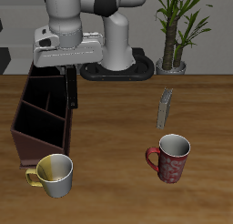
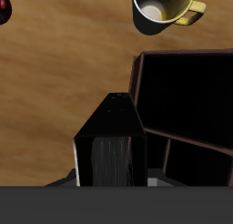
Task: Place the black book into the right desk caddy's back compartment
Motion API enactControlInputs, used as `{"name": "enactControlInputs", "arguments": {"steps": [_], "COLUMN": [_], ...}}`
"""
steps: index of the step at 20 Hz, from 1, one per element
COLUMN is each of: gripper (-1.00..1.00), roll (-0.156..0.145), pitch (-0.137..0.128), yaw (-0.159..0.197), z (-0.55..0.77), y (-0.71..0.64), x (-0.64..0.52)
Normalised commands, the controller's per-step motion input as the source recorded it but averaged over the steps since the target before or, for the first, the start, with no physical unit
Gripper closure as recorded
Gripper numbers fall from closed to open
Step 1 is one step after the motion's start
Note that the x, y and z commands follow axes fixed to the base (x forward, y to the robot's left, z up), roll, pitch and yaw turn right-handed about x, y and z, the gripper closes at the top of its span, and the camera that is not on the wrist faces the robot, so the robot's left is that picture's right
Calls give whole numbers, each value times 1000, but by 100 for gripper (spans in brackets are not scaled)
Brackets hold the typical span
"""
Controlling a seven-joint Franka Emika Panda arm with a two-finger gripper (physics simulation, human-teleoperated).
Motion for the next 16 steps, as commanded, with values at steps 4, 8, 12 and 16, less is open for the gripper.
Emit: {"name": "enactControlInputs", "arguments": {"steps": [4,8,12,16], "gripper": [100,100,100,100], "roll": [-98,-131,-72,-67], "pitch": [-33,-23,-7,14], "yaw": [-31,-44,-35,-37], "z": [259,186,76,-56], "y": [-570,-531,-258,-171], "x": [-76,-39,-52,-63]}}
